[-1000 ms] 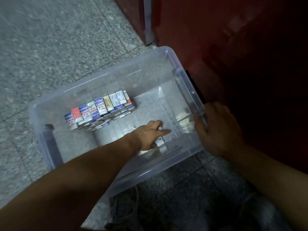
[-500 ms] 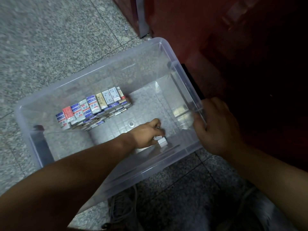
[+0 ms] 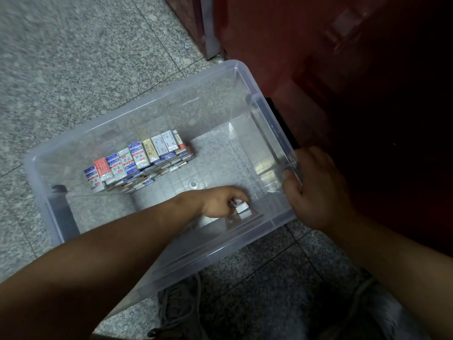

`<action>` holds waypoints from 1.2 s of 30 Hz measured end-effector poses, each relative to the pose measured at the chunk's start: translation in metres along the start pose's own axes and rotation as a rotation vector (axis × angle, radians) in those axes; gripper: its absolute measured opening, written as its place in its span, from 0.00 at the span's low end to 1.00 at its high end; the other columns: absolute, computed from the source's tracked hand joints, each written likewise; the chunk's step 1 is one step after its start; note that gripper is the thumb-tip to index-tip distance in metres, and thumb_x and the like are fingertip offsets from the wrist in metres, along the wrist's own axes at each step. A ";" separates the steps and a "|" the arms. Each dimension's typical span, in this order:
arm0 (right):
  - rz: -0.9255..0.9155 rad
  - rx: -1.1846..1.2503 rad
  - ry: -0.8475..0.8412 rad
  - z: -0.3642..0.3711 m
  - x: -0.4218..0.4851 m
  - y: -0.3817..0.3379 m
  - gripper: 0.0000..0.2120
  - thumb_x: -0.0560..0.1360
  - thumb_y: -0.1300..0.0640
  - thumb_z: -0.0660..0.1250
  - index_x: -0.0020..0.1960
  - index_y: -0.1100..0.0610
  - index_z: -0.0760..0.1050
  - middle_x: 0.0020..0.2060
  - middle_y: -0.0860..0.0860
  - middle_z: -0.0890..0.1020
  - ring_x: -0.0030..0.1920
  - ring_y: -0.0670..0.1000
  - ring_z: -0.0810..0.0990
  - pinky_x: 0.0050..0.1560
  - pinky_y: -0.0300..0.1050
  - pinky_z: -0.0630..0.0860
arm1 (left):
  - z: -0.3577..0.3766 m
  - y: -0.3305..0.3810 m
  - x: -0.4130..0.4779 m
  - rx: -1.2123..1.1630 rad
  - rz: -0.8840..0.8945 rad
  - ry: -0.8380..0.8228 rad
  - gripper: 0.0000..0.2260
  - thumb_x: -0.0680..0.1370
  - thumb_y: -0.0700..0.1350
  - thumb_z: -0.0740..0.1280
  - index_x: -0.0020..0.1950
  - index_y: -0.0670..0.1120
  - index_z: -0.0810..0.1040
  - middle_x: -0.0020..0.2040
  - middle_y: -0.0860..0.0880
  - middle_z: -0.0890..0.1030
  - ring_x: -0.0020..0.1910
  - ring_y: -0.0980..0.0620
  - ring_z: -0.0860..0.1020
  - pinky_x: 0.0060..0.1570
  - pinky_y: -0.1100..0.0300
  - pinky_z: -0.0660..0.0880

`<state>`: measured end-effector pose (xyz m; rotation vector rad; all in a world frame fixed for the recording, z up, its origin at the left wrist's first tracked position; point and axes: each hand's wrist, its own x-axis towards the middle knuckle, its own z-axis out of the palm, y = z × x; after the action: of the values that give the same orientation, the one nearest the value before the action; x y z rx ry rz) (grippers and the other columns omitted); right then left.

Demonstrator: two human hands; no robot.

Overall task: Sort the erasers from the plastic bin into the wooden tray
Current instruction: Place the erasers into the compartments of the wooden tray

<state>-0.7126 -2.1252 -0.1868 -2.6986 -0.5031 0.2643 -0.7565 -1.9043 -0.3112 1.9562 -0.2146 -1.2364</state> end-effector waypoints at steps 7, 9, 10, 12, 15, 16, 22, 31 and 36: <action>0.001 0.020 -0.010 -0.001 -0.001 0.000 0.23 0.75 0.45 0.54 0.58 0.60 0.75 0.51 0.57 0.75 0.54 0.61 0.74 0.50 0.55 0.74 | 0.011 0.010 -0.010 -0.440 -0.083 0.055 0.10 0.84 0.41 0.60 0.59 0.50 0.79 0.56 0.51 0.78 0.48 0.54 0.78 0.54 0.47 0.81; 0.000 0.028 -0.009 -0.001 -0.001 0.000 0.23 0.75 0.46 0.54 0.58 0.61 0.75 0.51 0.57 0.75 0.54 0.61 0.74 0.50 0.53 0.74 | 0.017 0.010 -0.009 -0.380 -0.067 0.143 0.07 0.84 0.49 0.64 0.53 0.50 0.80 0.49 0.51 0.80 0.44 0.56 0.78 0.49 0.54 0.80; -0.001 0.025 -0.009 -0.001 -0.001 -0.001 0.23 0.75 0.46 0.54 0.58 0.61 0.75 0.51 0.57 0.75 0.54 0.60 0.74 0.50 0.53 0.73 | 0.020 0.010 -0.007 -0.353 -0.054 0.186 0.09 0.83 0.51 0.66 0.52 0.47 0.80 0.46 0.50 0.80 0.41 0.58 0.77 0.46 0.57 0.79; 0.002 0.019 -0.011 -0.001 -0.001 -0.001 0.23 0.75 0.46 0.54 0.59 0.60 0.74 0.52 0.57 0.75 0.55 0.60 0.74 0.51 0.53 0.73 | 0.026 0.012 -0.006 -0.342 -0.034 0.255 0.12 0.82 0.51 0.67 0.51 0.43 0.80 0.38 0.54 0.79 0.32 0.64 0.74 0.36 0.68 0.73; 0.003 0.025 -0.008 0.000 -0.001 0.000 0.22 0.75 0.46 0.54 0.58 0.60 0.74 0.52 0.57 0.75 0.55 0.60 0.74 0.51 0.53 0.74 | 0.030 0.012 -0.005 -0.334 -0.033 0.326 0.13 0.82 0.52 0.68 0.47 0.43 0.78 0.30 0.60 0.74 0.27 0.66 0.71 0.32 0.73 0.66; 0.004 0.028 -0.006 0.001 -0.001 0.000 0.22 0.74 0.46 0.54 0.58 0.60 0.74 0.52 0.57 0.75 0.55 0.60 0.74 0.51 0.53 0.74 | 0.032 0.012 -0.006 -0.337 -0.037 0.350 0.13 0.81 0.53 0.69 0.46 0.43 0.78 0.30 0.61 0.74 0.28 0.66 0.71 0.34 0.72 0.67; -0.008 -0.002 0.025 0.003 -0.002 -0.001 0.20 0.74 0.48 0.56 0.56 0.60 0.74 0.50 0.58 0.75 0.53 0.61 0.75 0.49 0.54 0.74 | 0.026 0.021 -0.018 -0.476 -0.084 0.424 0.11 0.78 0.52 0.73 0.39 0.48 0.80 0.30 0.58 0.76 0.27 0.60 0.71 0.35 0.65 0.70; -0.023 -0.059 0.031 -0.032 -0.011 -0.028 0.21 0.74 0.47 0.60 0.60 0.59 0.74 0.49 0.57 0.77 0.49 0.61 0.77 0.48 0.53 0.75 | -0.022 0.110 -0.100 -0.653 0.056 0.434 0.14 0.75 0.44 0.77 0.50 0.34 0.79 0.32 0.42 0.78 0.28 0.50 0.73 0.27 0.63 0.65; -0.172 0.394 -0.048 -0.115 -0.046 -0.059 0.20 0.74 0.64 0.67 0.64 0.52 0.79 0.47 0.44 0.75 0.44 0.46 0.77 0.47 0.34 0.74 | -0.032 0.186 -0.151 -0.604 0.234 0.421 0.10 0.73 0.35 0.77 0.50 0.34 0.78 0.36 0.44 0.76 0.29 0.54 0.72 0.30 0.62 0.70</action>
<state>-0.7443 -2.1300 -0.0534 -2.2578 -0.6206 0.3414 -0.7592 -1.9337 -0.0712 1.5536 0.1330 -0.6160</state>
